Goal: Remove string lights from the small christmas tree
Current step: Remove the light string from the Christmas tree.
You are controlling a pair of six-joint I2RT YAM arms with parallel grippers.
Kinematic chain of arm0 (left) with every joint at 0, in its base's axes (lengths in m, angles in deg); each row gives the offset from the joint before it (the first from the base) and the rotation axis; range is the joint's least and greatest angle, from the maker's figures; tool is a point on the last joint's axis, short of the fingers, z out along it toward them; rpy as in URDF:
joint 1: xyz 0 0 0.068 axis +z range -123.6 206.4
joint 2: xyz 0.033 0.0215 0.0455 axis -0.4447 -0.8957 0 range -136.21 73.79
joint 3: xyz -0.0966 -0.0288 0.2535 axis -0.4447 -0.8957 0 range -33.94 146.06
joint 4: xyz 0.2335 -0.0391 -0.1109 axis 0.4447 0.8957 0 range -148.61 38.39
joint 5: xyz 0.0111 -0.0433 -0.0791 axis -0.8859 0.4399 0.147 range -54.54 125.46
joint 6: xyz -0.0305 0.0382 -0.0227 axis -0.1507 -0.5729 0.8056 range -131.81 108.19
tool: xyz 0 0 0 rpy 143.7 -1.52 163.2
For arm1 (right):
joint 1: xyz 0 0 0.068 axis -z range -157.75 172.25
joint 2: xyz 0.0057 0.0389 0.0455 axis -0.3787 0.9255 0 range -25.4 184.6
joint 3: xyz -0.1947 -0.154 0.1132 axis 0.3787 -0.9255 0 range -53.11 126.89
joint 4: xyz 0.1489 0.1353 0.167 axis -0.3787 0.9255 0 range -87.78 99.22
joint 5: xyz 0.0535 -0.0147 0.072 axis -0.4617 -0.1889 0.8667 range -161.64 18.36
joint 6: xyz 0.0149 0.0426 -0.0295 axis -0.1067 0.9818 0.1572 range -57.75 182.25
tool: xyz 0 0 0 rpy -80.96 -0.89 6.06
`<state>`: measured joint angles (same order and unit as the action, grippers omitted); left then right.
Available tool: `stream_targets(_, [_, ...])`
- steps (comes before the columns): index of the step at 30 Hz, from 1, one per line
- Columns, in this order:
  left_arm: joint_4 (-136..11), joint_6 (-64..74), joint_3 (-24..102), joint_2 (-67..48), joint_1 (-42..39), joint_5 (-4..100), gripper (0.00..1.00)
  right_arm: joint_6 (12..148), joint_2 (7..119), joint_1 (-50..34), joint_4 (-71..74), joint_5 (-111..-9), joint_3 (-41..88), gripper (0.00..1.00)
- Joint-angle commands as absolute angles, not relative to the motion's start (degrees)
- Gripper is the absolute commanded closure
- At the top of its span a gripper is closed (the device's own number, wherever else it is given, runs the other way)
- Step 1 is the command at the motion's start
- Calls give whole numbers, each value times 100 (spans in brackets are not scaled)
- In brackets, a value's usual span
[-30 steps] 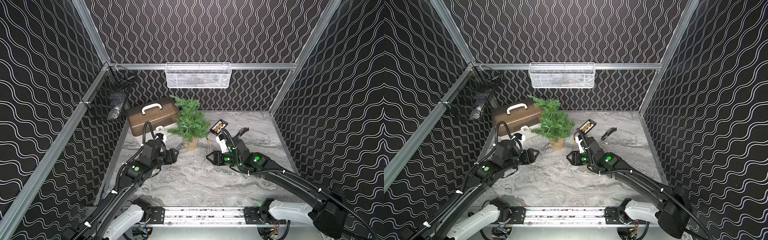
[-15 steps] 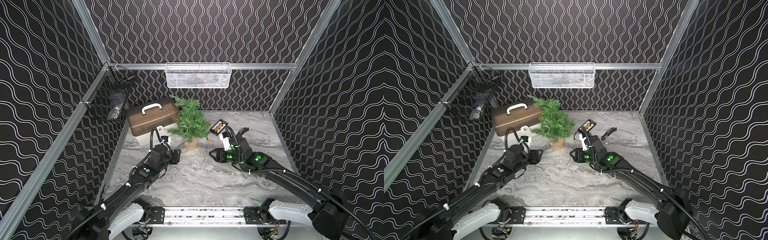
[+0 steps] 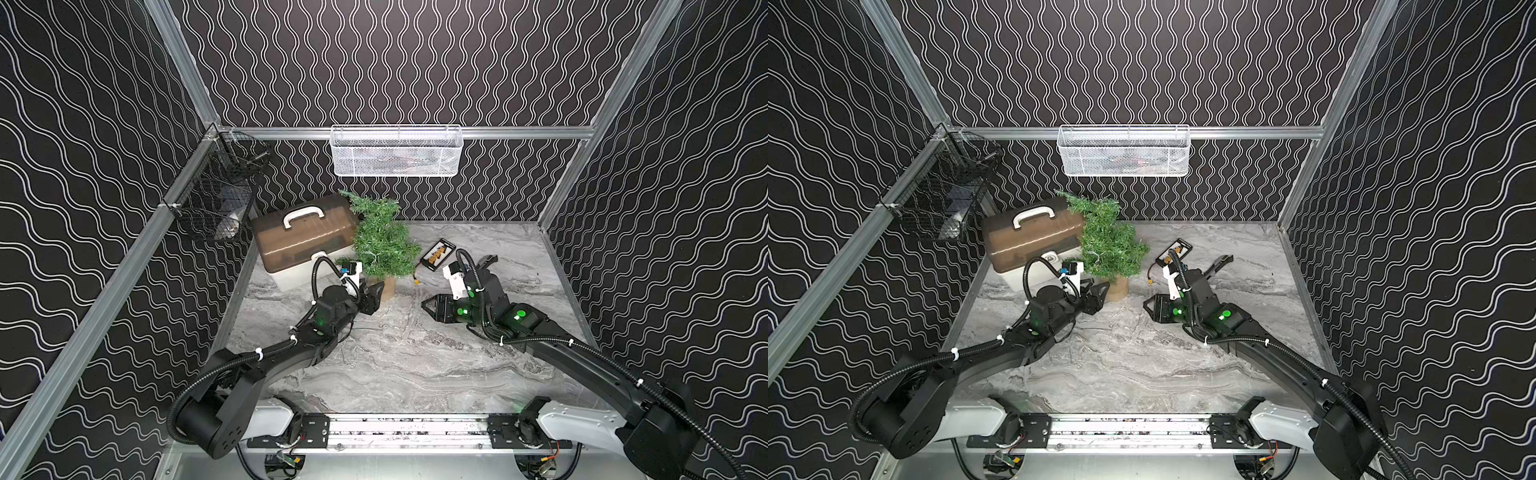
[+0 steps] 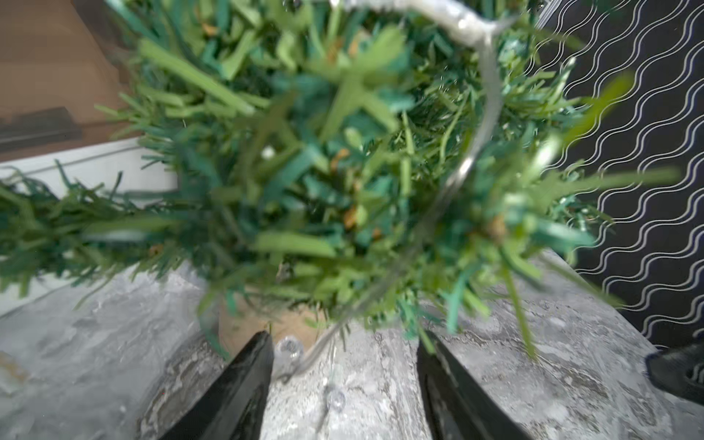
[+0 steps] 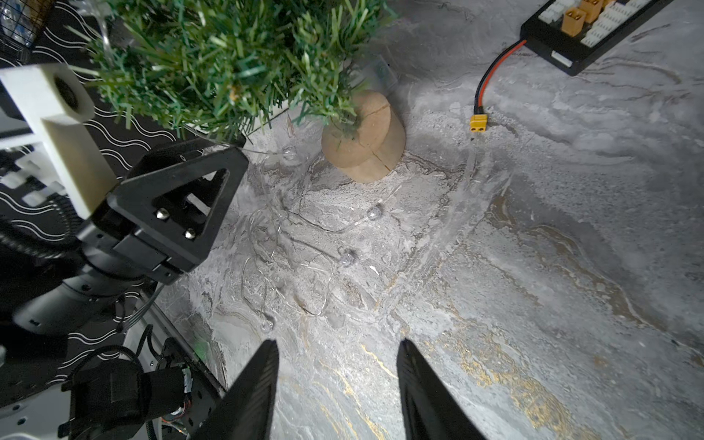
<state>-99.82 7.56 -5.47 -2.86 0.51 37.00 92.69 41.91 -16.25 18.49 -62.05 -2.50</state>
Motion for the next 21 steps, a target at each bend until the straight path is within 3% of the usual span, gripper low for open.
stream_targets(1, [-10677,379,-544,-423,46,3525,38,9241,4159,-1589,1745,-6133,-237,50])
stream_targets(8, [-11066,-127,-696,-534,60,3267,47,9209,4120,-1467,1750,-6048,-265,52])
stream_targets(14, [-11501,-298,-870,-735,178,3527,74,9179,4088,-1396,1808,-5985,-233,54])
stream_targets(21, [-11323,-232,-898,-686,209,3631,94,9142,4094,-1310,1770,-5936,-257,57])
